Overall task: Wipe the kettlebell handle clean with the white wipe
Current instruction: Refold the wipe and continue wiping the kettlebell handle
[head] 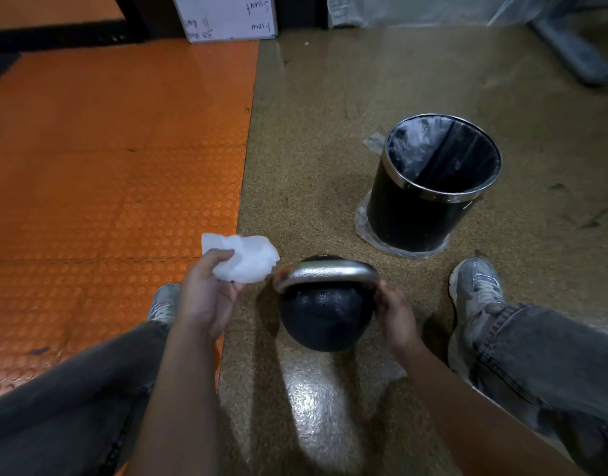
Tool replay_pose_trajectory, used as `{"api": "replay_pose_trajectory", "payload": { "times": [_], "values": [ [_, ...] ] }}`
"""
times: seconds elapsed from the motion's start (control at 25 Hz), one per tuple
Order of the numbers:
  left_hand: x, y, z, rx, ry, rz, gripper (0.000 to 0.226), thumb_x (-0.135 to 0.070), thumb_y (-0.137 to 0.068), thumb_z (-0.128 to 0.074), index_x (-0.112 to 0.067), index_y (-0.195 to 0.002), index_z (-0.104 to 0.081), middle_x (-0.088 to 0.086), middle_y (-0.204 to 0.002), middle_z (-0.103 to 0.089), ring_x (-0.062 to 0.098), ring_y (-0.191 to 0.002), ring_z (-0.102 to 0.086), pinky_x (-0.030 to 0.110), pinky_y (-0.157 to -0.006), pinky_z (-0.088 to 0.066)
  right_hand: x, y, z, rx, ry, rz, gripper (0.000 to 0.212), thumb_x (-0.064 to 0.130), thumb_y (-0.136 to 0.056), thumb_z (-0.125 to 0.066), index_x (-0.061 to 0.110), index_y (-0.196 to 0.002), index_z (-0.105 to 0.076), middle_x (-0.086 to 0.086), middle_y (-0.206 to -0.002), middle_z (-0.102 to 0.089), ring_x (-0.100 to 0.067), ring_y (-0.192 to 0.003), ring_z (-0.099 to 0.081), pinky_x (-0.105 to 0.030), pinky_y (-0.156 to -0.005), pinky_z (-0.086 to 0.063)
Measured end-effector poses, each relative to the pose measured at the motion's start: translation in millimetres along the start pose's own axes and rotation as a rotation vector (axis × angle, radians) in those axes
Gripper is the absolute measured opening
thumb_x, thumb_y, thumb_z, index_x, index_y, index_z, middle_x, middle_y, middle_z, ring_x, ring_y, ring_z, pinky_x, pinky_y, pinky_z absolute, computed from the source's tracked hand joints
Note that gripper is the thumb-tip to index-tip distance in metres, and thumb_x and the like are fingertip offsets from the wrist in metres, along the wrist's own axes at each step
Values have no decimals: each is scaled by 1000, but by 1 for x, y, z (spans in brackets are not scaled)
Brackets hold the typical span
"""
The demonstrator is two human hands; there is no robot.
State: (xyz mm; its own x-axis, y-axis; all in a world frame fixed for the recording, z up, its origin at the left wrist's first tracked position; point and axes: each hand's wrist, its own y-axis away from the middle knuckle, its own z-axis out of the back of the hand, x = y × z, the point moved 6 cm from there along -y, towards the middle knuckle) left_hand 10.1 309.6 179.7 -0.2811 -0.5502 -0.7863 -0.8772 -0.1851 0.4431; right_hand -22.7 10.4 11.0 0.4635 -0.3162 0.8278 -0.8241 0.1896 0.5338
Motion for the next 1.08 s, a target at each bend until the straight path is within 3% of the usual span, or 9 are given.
{"api": "replay_pose_trajectory", "payload": {
  "times": [0.12, 0.2, 0.28, 0.36, 0.56, 0.64, 0.72, 0.96, 1.08],
  "values": [
    [-17, -13, -11, -41, -221, -119, 16, -13, -94, -63, -9, -109, -67, 2, -101, -76, 22, -100, -71, 32, -82, -59, 2, 1, -1, 9, -7, 7, 29, 35, -106, -50, 12, -118, -64, -13, -124, -71, -27, -120, -65, -43, -97, -50],
    [-30, -20, -19, -40, -688, -266, 13, -19, -96, -63, -21, -103, -73, -9, -92, -76, 17, -92, -71, 27, -76, -54, 1, 0, 0, 1, -5, -1, 27, 34, -106, -49, 12, -116, -64, -14, -124, -71, -27, -120, -65, -46, -101, -49],
    [-24, -22, -36, 116, -1174, -350, 23, -19, -100, -55, -28, -113, -72, -12, -100, -71, 9, -81, -65, 14, -65, -45, 2, -1, 0, 10, 0, 6, 30, 35, -106, -50, 11, -116, -64, -15, -124, -71, -27, -120, -66, -47, -103, -49],
    [-5, -23, -41, 254, -1385, -276, 26, -17, -100, -52, -23, -117, -71, -10, -101, -66, 6, -78, -57, 4, -59, -36, 1, -3, 0, 27, -6, 16, 34, 36, -106, -49, 7, -119, -64, -16, -124, -71, -27, -120, -66, -44, -100, -50],
    [25, -29, -31, 274, -1209, -96, 49, -41, -67, -53, 2, -86, -67, 13, -81, -69, 28, -76, -61, 51, -77, -47, 3, 0, -3, 20, -89, -22, 26, 30, -109, -43, 16, -116, -64, -3, -118, -74, -15, -117, -66, -28, -89, -49],
    [26, -27, -38, 261, -1114, -89, 39, -31, -73, -53, 0, -88, -73, 13, -85, -74, 31, -86, -69, 43, -78, -51, 5, 2, -4, 30, -96, -18, 26, 31, -110, -42, 19, -112, -65, 6, -107, -78, -11, -114, -66, -26, -87, -47],
    [25, -23, -46, 288, -973, -54, 34, -21, -79, -50, -7, -93, -78, 5, -93, -78, 18, -93, -71, 27, -82, -51, 5, 1, -4, 32, -97, -17, 28, 32, -110, -41, 20, -109, -66, 8, -103, -78, -11, -114, -65, -26, -88, -47],
    [25, -21, -40, 273, -892, -113, 33, -18, -87, -47, -18, -97, -79, -5, -102, -77, 10, -103, -68, 30, -95, -47, -4, -4, 2, 53, 2, 41, 36, 54, -100, -50, 27, -113, -71, -2, -126, -72, -22, -128, -61, -44, -108, -44],
    [21, -20, -53, 266, -944, -153, 31, -16, -95, -48, -22, -101, -77, -12, -101, -76, 2, -99, -68, 22, -88, -49, -1, -1, 0, 63, -39, 20, 33, 42, -107, -46, 21, -117, -68, -1, -123, -74, -19, -127, -62, -37, -106, -44]
  ]
}}
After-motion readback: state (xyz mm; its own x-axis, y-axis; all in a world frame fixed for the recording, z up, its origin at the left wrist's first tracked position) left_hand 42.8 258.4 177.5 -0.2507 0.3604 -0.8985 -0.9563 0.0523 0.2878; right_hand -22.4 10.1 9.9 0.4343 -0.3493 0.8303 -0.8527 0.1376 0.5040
